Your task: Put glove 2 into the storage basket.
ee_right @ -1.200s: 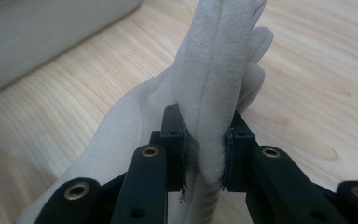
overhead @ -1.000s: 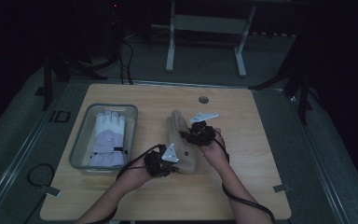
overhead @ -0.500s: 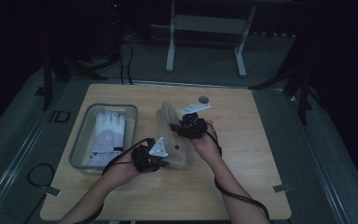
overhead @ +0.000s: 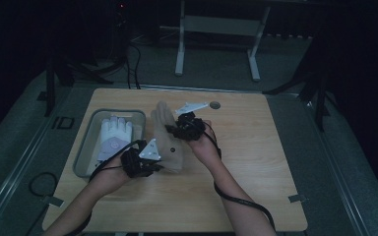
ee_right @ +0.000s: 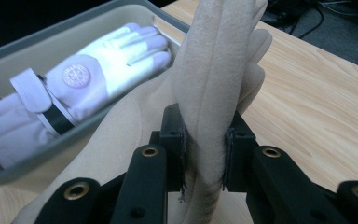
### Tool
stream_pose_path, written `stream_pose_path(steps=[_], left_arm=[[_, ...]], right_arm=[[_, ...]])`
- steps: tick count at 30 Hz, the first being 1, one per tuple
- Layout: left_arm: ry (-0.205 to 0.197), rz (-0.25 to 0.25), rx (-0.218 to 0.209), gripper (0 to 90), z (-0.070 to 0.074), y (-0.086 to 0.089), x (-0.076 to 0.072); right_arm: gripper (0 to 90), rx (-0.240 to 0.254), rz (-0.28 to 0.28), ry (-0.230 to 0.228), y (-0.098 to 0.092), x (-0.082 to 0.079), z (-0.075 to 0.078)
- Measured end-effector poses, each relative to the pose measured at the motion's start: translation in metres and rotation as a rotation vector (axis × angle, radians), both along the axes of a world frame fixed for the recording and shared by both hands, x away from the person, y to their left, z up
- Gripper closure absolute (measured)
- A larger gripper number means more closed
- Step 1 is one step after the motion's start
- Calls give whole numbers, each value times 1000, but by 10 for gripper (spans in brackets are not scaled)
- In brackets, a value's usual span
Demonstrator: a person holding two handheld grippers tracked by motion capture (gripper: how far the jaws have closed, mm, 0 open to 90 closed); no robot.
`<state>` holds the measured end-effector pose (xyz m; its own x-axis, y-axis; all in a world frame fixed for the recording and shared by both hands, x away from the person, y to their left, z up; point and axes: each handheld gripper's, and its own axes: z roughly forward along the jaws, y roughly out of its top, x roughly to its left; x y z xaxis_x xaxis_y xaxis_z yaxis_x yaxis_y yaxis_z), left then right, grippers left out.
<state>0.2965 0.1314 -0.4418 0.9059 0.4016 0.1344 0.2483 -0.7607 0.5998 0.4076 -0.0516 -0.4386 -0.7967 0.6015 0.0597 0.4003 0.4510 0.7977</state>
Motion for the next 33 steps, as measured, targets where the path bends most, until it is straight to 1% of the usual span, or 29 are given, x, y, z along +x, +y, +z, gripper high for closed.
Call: stream_pose_path(steps=[3,6,7,8,9,12,14,15,17,19,22,25,26,27,28,29,32,33], left_arm=[[-1,12,8,813,2,10,-1],[2,32,5,813,4,21,-3],[3,34,7,813,4,25,-3],[3,41,3,813,5,29,-4],[5,47,6,813,5,33,-4],[0,64,10,813,6,43,-7],[0,76,13,813,5,50,-8],[2,81,13,813,5,53,-8],[4,91,14,813,4,59,-9],[9,103,18,813,4,66,-9],[17,122,22,813,3,76,-10],[23,143,22,813,3,87,-12],[23,152,24,812,2,91,-12],[29,157,29,813,2,95,-12],[32,164,29,813,1,98,-12],[35,171,32,813,1,101,-13],[44,185,35,813,-2,111,-15],[48,188,35,813,-3,114,-16]], right_arm=[[743,1,11,-6,13,0,2],[743,3,22,-7,25,1,5],[743,3,32,-10,33,1,7],[743,3,32,-10,33,1,7],[743,2,35,-14,38,1,7],[742,5,51,-19,50,1,9],[742,14,63,-7,57,2,10],[742,8,70,-14,61,3,11],[742,-3,80,-15,71,3,11],[742,5,82,-13,78,2,11],[742,12,93,-9,91,3,9],[742,8,107,-8,103,5,6],[742,12,107,-2,107,6,5],[742,16,115,9,116,8,2],[742,16,115,9,116,8,2],[742,18,117,16,120,8,0],[742,12,128,22,134,8,-4],[742,3,138,24,143,8,-6]])
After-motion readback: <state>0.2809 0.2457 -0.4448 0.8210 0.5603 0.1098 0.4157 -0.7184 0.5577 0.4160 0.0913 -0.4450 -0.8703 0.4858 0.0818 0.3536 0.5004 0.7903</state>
